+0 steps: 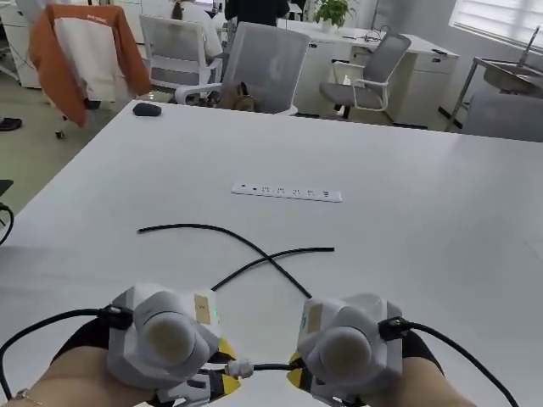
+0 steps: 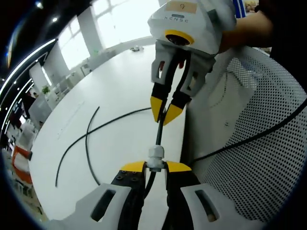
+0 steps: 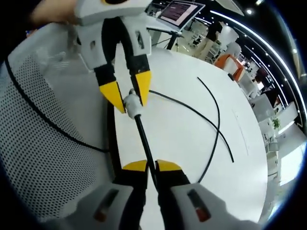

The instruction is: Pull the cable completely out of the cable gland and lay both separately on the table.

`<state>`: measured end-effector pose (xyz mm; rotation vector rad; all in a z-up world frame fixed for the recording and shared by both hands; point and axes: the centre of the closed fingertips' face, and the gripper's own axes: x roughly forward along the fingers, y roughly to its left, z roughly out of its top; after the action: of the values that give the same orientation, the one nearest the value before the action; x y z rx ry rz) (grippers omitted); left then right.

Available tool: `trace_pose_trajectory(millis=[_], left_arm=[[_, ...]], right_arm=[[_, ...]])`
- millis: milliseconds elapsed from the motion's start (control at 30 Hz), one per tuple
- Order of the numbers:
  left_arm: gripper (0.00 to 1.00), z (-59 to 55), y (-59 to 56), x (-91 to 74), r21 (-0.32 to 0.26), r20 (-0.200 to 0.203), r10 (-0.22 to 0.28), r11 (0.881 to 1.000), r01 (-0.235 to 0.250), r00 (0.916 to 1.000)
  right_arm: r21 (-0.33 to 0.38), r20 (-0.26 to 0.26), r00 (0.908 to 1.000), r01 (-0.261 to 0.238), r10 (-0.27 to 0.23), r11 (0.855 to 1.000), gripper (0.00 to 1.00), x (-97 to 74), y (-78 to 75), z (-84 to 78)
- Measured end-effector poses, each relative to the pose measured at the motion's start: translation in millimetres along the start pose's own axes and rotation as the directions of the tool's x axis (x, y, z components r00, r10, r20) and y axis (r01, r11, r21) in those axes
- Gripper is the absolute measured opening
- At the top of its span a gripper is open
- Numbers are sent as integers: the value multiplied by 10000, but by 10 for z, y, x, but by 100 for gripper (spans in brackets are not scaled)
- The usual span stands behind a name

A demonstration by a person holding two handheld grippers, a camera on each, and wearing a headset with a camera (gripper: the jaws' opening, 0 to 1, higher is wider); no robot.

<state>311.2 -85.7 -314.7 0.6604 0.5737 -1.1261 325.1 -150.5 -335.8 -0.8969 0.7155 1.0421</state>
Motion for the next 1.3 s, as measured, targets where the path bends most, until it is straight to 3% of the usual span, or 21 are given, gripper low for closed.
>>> trace_pose_trajectory(millis=[200,300,333,400,467,567,700,900,1100,1200,1300], left_arm=[[17,4,23,-5,-50,12,135,9999,-135,9999],[17,30,12,-10,57,63,166,9998,-166,9998],[17,37,3,-12,121,84,160,9998,-161,9998],[17,70,-27,-14,176,215,56,9998,-60,9998],[17,130,-71,-14,248,452,-97,9997,85,9989],[17,167,-117,4,487,522,-261,9985,235,9983],[17,174,-116,36,626,603,-378,9975,340,9975],[17,142,-129,68,671,524,-573,9963,537,9970],[17,141,-83,62,463,594,-466,9980,439,9971],[17,49,-38,41,533,194,-169,9985,159,9997],[17,49,-34,20,332,203,-136,9994,130,9997]], right_arm=[[743,-460,9989,159,-125,9971,4,-8,-41,-128],[642,-686,9975,-133,178,9978,5,1,39,-155],[209,-837,9960,-300,317,9993,7,8,73,-170],[-144,-655,9975,-278,268,9995,18,31,104,-114],[-253,17,9980,-629,630,9977,22,37,185,41],[-686,816,9930,-805,860,9944,21,11,239,222],[-871,1352,9852,-945,1057,9917,16,-17,291,331],[-1092,1105,9881,-949,1070,9895,2,3,287,270],[-1077,1035,9906,-779,891,9911,2,15,249,252],[-933,653,9953,-656,719,9935,2,30,205,168],[-760,358,9976,-570,598,9955,2,49,166,87]])
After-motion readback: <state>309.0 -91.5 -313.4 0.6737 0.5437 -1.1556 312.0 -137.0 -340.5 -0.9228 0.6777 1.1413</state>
